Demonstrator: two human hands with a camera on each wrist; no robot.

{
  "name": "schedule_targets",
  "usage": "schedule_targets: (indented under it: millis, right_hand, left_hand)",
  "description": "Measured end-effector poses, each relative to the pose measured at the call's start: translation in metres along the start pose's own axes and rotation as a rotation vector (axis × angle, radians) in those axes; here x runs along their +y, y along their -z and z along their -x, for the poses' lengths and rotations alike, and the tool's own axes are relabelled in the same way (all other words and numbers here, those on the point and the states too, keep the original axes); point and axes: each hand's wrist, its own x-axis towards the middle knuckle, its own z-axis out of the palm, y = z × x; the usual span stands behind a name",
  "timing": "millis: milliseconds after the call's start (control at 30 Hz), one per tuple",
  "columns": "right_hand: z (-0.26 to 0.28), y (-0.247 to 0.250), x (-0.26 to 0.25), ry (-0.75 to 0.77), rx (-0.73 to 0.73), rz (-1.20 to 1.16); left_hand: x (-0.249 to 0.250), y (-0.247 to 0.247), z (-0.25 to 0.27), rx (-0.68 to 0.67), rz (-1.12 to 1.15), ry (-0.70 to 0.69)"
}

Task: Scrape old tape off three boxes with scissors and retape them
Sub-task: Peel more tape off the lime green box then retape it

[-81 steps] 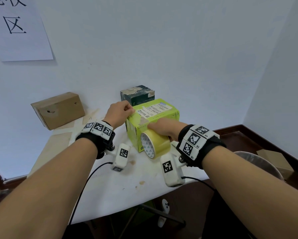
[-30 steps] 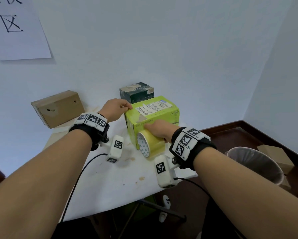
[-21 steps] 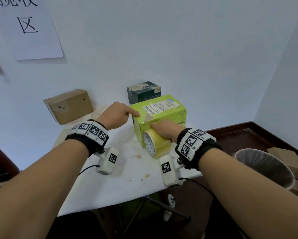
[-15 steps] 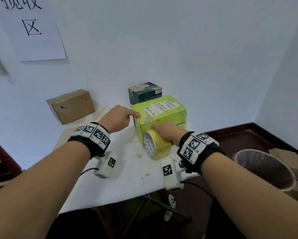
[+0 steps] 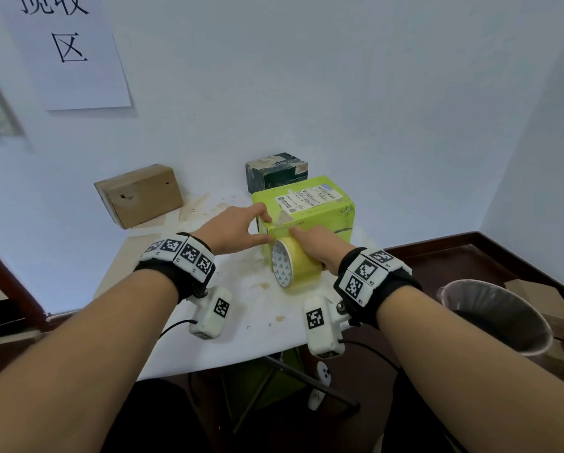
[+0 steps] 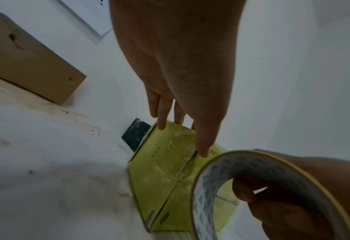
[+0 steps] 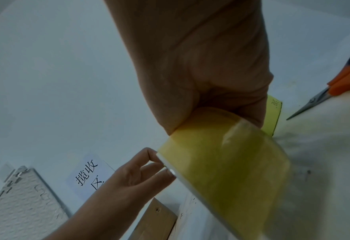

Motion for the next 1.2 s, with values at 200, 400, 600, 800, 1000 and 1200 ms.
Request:
schedule_targets:
  millis: [200, 400, 600, 800, 1000, 1200]
  right_hand:
    - [-0.004, -0.003, 0.006, 0.011, 0.060, -0.034]
    - [-0.005, -0.007, 0.008, -0.004, 0.097, -0.064]
    - [-0.002, -0.007, 0.014, 0.015, 0.099, -0.237]
    - [0.003, -0.008, 0.014, -0.020, 0.053, -0.403]
    - [0.004, -0.011, 0.011, -0.009, 0.071, -0.296]
    - [0.000, -0.011, 0.006, -0.022, 0.046, -0.141]
  left_hand:
    - [0.010, -0.005, 0.004, 0.137, 0.313, 0.037]
    - [0.009, -0.007, 0.002, 0.122, 0.484, 0.085]
    - [0.008, -0.006, 0.004, 0.081, 0.597, 0.117]
    - [0.006, -0.004, 0.007, 0.061, 0.595, 0.108]
    - [0.004, -0.007, 0.008, 0.093, 0.641, 0.118]
    - [0.003, -0.007, 0.007, 0.103, 0.658, 0.121]
